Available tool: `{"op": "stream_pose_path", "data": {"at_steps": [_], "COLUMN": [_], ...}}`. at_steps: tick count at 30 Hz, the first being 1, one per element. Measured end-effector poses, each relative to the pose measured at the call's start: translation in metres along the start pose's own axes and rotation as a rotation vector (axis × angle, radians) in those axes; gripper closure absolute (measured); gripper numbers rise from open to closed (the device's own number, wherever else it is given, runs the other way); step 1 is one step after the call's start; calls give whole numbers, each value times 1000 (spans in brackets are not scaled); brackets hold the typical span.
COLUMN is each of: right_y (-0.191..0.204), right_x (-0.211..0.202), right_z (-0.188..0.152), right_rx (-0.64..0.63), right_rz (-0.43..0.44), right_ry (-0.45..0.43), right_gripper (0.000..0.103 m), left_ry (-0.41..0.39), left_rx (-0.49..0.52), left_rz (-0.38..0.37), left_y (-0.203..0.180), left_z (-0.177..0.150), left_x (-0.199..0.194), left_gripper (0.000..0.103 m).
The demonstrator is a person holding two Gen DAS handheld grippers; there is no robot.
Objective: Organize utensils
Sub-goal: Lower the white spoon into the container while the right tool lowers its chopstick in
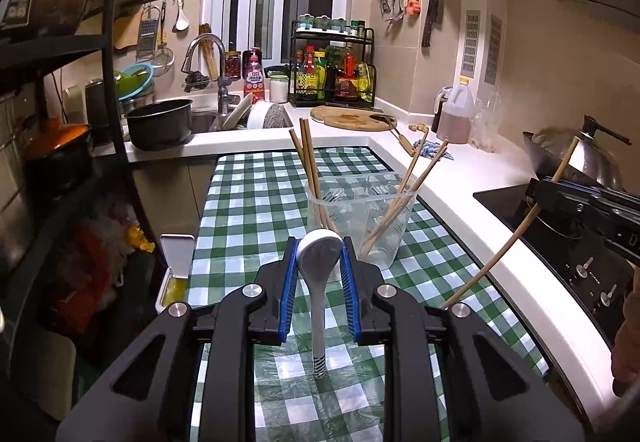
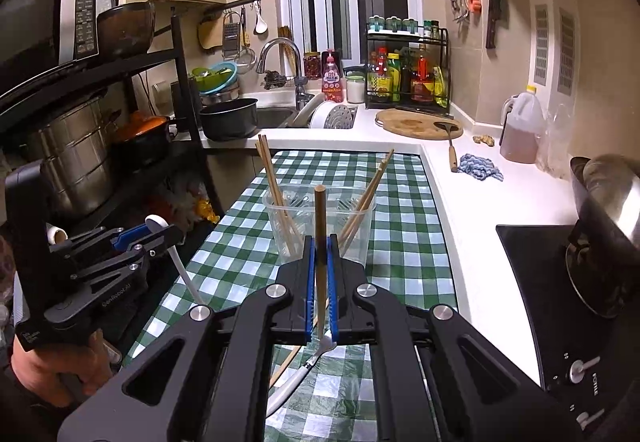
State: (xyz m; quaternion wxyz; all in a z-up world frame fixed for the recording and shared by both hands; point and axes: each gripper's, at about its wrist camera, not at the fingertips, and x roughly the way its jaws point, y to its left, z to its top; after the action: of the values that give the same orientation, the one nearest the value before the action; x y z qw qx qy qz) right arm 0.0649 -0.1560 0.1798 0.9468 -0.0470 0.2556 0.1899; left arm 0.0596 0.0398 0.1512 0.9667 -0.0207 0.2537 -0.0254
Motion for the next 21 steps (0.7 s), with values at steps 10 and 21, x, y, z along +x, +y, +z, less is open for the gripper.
{"op": "stream_pose_path", "data": {"at_steps": [10, 21], "right_y": [-1, -1], "right_x": [4, 12], "right_z": [29, 72], "right_rx": [-25, -32], "right_rz": [0, 16], "right_ry": [10, 12], "right_gripper": [97, 97], "left_ry": [60, 87], "left_rx": [-4, -16], "left_rz": [-17, -43], "left_y": [-3, 4], "left_z": [23, 54], "left_x": [9, 22], "left_gripper": [82, 82]}}
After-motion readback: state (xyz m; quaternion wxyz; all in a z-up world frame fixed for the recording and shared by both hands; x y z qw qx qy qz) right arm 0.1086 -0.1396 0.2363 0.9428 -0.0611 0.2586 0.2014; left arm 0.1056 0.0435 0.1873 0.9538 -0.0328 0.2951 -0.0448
